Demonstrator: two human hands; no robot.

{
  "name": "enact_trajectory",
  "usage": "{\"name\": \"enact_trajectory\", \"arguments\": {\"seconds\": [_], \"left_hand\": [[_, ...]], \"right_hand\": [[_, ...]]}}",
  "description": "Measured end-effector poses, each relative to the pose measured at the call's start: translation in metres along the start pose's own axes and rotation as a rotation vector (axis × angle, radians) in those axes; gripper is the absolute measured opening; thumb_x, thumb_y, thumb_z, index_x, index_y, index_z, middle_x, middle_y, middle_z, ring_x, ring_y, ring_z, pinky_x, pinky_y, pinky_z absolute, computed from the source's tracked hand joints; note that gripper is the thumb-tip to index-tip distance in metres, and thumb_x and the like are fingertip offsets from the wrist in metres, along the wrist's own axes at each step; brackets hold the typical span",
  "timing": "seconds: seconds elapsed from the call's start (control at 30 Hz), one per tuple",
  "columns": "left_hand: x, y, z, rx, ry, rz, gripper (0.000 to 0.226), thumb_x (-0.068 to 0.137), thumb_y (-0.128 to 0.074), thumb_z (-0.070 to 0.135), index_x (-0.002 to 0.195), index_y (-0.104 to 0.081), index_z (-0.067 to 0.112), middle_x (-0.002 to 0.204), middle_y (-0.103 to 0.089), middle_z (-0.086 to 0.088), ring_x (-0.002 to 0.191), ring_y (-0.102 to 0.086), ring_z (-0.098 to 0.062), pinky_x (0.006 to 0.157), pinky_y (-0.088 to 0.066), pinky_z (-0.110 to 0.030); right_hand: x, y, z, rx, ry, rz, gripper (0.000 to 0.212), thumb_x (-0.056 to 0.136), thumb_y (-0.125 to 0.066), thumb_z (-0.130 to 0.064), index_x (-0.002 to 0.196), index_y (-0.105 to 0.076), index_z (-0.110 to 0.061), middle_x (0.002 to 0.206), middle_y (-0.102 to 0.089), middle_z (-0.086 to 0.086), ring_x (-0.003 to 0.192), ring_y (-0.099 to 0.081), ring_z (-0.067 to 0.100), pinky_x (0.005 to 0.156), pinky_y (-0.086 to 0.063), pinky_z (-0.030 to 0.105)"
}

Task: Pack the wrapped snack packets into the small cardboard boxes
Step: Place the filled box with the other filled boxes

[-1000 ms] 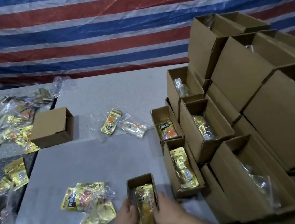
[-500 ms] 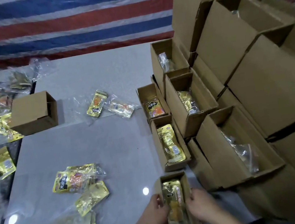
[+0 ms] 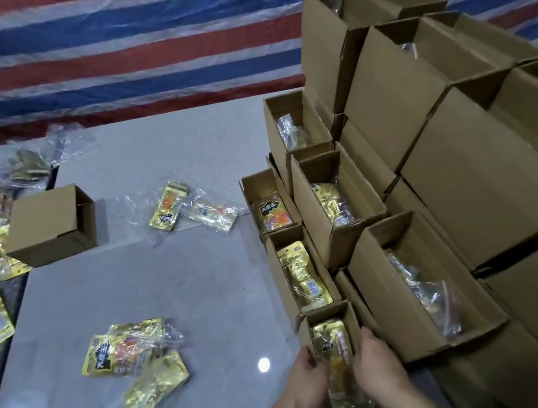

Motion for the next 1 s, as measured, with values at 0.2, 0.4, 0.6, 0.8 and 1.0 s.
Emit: {"name": "enact_trajectory", "arguments": {"seconds": [0.2, 0.4, 0.6, 0.8, 1.0], "left_hand": [[-0.003, 0.002, -0.001, 0.061, -0.033, 0.04, 0.031, 0.098, -0.054, 0.041, 0.125, -0.049, 0.026, 0.124, -0.062, 0.001, 0.112, -0.061, -0.02, 0.102, -0.049, -0.041], [-0.004, -0.001, 0.005, 0.011, -0.012, 0.043, 0.037, 0.096, -0.057, 0.04, 0.126, -0.041, 0.025, 0.118, -0.059, 0.01, 0.102, -0.06, -0.007, 0.086, -0.05, -0.024], [0.001, 0.073, 0.019, 0.073, -0.103, 0.265, 0.044, 0.1, -0.048, 0.044, 0.133, -0.049, 0.016, 0.135, -0.056, -0.004, 0.121, -0.056, -0.02, 0.101, -0.045, -0.032], [-0.012, 0.219, 0.024, 0.271, -0.258, 0.595, 0.012, 0.1, -0.051, 0.022, 0.1, -0.062, 0.017, 0.097, -0.065, 0.0, 0.095, -0.062, -0.017, 0.082, -0.044, -0.027], [-0.025, 0.318, -0.034, 0.732, -0.072, 0.661, 0.014, 0.099, -0.047, 0.029, 0.101, -0.056, 0.019, 0.109, -0.064, -0.004, 0.105, -0.06, -0.024, 0.077, -0.041, -0.029]], "right_hand": [[-0.003, 0.0, -0.003, 0.018, 0.023, -0.024, 0.024, 0.1, -0.041, -0.011, 0.123, -0.048, -0.008, 0.123, -0.065, 0.012, 0.114, -0.063, 0.029, 0.09, -0.048, 0.034], [-0.008, 0.006, -0.003, 0.128, 0.117, 0.117, 0.06, 0.099, -0.052, -0.021, 0.151, -0.029, -0.002, 0.152, -0.039, 0.015, 0.139, -0.04, 0.028, 0.11, -0.03, 0.028], [-0.003, 0.027, -0.058, 0.147, 0.407, 0.219, 0.052, 0.095, -0.054, -0.027, 0.144, -0.043, -0.014, 0.145, -0.045, 0.0, 0.131, -0.046, 0.021, 0.106, -0.043, 0.037], [0.023, 0.019, -0.138, 0.041, 0.666, 0.082, 0.036, 0.098, -0.055, -0.024, 0.132, -0.057, -0.012, 0.127, -0.059, 0.003, 0.119, -0.055, 0.019, 0.098, -0.04, 0.028], [0.037, -0.027, -0.181, -0.116, 0.741, -0.131, 0.024, 0.098, -0.049, -0.033, 0.117, -0.06, -0.022, 0.111, -0.061, -0.006, 0.101, -0.057, 0.011, 0.085, -0.042, 0.025]]}}
Point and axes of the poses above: each hand's wrist, its own x-axis towards the middle knuckle, its own y-axis out of the back of the hand, z = x × y, the point moved 1 cm from there along x, towards the middle knuckle
